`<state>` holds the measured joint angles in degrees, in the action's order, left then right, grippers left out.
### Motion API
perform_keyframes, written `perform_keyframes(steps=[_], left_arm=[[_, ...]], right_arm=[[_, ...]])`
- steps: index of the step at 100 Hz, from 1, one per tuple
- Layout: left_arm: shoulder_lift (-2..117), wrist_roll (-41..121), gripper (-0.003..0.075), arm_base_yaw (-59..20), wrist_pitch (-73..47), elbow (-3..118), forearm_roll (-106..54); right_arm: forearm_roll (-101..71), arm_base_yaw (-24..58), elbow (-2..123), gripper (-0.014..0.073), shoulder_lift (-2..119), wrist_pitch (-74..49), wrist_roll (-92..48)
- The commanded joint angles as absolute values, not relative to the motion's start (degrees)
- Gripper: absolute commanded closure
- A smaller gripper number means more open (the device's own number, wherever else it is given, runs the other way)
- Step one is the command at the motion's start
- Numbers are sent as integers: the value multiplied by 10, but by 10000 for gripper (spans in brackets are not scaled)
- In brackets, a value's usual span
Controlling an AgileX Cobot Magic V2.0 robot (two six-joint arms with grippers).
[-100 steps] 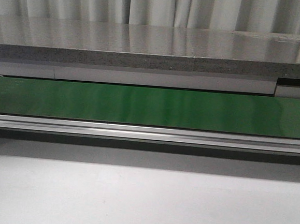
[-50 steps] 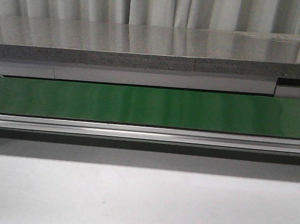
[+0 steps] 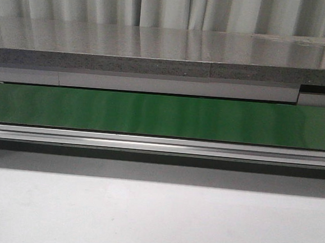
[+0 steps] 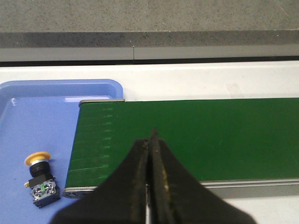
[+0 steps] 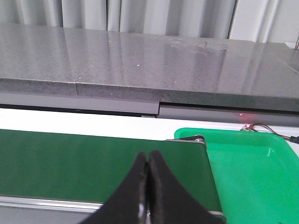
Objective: Move button from right to left
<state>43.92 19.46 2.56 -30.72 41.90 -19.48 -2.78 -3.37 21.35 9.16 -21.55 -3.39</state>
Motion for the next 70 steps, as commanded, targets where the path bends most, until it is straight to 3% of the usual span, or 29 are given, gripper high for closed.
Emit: perform_keyframes(steps=[1,70], left_arm=[[409,194,741,22,-261,413,-209],[241,194,741,-5,-227,269,-208]], right_arm=[[-31,-34,228,661,97,-172,-33],[-31,-34,228,661,97,-172,-33]])
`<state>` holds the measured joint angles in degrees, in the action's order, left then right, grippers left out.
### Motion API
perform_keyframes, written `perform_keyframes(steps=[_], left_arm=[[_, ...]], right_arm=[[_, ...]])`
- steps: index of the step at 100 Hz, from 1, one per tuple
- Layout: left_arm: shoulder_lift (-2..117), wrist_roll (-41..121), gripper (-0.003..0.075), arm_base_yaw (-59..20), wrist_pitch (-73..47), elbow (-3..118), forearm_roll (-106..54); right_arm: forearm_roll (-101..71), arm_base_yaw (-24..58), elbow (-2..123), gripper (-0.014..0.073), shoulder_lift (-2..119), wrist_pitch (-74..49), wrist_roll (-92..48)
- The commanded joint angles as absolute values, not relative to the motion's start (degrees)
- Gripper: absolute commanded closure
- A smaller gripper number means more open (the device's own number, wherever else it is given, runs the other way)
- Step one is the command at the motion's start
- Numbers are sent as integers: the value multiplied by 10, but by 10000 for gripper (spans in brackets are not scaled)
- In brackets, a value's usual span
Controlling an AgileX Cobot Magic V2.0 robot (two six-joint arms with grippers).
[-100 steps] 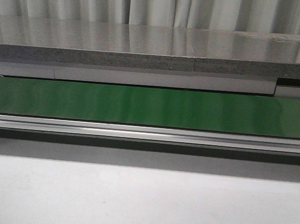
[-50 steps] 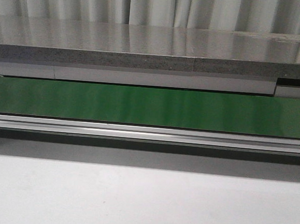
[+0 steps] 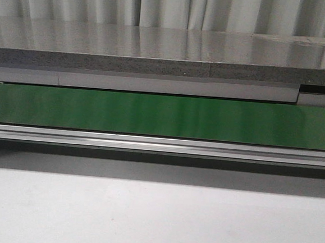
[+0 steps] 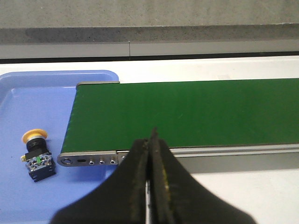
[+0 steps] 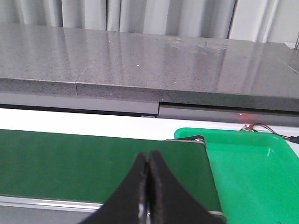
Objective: Move button from right to left
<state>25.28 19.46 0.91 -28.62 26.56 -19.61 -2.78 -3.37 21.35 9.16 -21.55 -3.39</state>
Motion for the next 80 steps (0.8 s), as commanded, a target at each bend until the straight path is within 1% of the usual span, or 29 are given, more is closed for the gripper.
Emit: perform_keyframes(steps=[1,16,28,35,45,66,80], left_arm=[[237,194,741,-7,-221,265,-208],[202,175,741,-35,-156,221,-164],[170,51,741,-45,-145,189,-55],[150,28,741,-45,-112,167,-21],[120,28,741,-45,-45,132,-11],[68,28,741,-45,32,47,-11],[17,28,741,-45,43,4,-23]], right_arm=[[-31,-34,228,661,97,-172,-33],[-31,-34,228,661,97,-172,-33],[-31,-34,228,661,97,-172,-33],[-31,-34,228,661,97,-172,-33],[-31,-34,228,661,97,-172,-33],[-31,-34,228,661,97,-172,-33],[-31,-34,228,661,97,-172,-33]])
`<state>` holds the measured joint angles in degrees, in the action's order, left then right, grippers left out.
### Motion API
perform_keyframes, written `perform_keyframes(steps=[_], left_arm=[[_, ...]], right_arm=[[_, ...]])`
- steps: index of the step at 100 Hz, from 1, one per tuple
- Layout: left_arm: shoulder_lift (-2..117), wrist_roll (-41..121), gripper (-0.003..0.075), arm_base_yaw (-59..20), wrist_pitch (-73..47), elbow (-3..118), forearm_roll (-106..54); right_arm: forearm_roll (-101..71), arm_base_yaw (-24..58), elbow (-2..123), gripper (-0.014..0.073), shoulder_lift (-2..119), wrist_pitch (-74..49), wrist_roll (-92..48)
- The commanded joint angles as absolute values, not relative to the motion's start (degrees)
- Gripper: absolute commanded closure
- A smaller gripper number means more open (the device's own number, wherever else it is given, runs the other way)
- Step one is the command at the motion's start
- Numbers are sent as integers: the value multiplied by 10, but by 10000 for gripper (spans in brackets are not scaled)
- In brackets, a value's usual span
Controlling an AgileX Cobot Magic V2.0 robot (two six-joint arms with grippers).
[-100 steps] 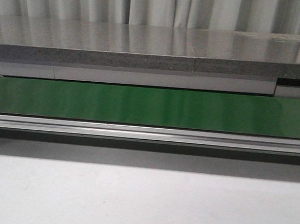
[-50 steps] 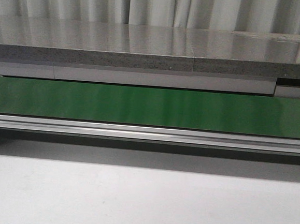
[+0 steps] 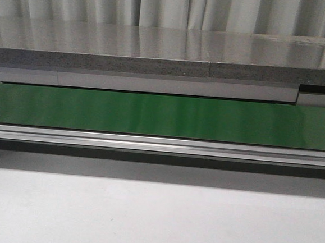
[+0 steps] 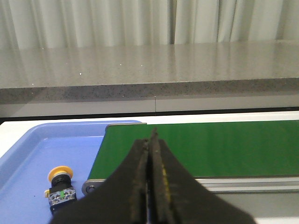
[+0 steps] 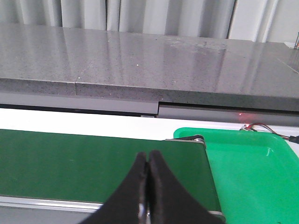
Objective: Move button from right to left
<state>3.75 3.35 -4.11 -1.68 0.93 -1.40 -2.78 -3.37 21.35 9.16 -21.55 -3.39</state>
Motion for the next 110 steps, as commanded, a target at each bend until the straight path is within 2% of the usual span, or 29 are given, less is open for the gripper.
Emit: perform_keyframes(steps=[1,11,23,110], left_arm=[[14,28,741,-45,43,2,-26],[-22,28,741,-45,43,-26,-31],[-19,28,741,-45,13,-25,-31],[-19,28,741,-45,10,-25,-31]], right_arm=[[-31,-34,228,661,97,-172,-33],[-31,-34,228,661,97,-172,-33],[-31,-34,228,661,97,-172,-33],[-31,-34,228,661,97,-172,-33]])
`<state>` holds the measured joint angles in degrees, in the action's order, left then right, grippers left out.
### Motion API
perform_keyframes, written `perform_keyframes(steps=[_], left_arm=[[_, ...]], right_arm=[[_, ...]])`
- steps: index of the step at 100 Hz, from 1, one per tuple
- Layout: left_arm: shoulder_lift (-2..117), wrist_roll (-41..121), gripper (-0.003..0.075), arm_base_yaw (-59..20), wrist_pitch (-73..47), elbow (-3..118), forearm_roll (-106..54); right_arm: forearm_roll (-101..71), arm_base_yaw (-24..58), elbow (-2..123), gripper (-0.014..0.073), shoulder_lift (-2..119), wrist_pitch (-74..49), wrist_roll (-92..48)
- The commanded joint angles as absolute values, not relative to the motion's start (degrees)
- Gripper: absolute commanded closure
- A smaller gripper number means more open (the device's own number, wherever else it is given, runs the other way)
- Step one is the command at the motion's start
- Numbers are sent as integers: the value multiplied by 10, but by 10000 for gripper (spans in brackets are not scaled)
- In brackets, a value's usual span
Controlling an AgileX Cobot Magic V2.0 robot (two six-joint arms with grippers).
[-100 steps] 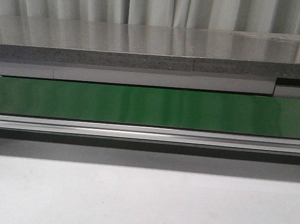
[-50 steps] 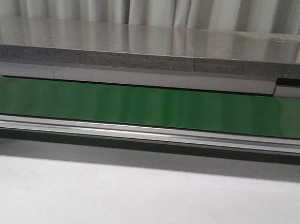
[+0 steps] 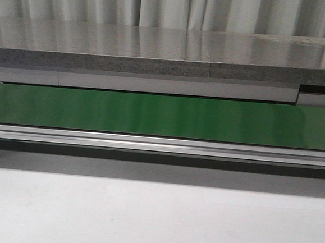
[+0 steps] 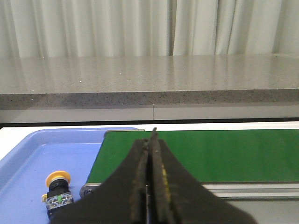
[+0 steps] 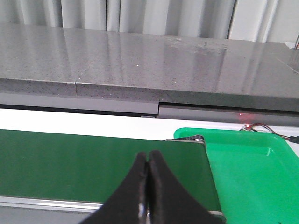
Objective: Move button from right to left
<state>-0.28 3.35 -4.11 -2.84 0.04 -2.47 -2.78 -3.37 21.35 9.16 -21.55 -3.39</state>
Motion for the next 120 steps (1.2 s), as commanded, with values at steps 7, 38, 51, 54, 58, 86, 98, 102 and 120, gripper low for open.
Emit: perform_keyframes(steps=[7,38,51,54,58,86,98,102,120], left_arm=[[-19,28,741,-45,10,-25,-31],[-19,28,741,-45,10,-25,-31],[-19,28,741,-45,10,-25,-31],[-19,28,741,-45,10,-25,-31],[-19,28,741,-45,10,-25,-31],[-19,28,741,-45,10,-25,-31],[-19,28,741,-45,10,-25,-31],[-19,28,741,-45,10,-25,-31],[-19,28,741,-45,10,-25,-31]], right_arm=[[-31,-34,228,661,97,-172,-33],[-31,-34,166,661,97,-39,-32],[-22,-34,84,661,93,93,18],[-14,-34,70,661,86,102,32],[4,-34,52,661,71,103,46],[55,-34,-7,661,-10,51,95],[55,-34,-8,661,-17,36,95],[55,-34,-8,661,-17,34,95],[55,-35,-8,661,-17,33,95]])
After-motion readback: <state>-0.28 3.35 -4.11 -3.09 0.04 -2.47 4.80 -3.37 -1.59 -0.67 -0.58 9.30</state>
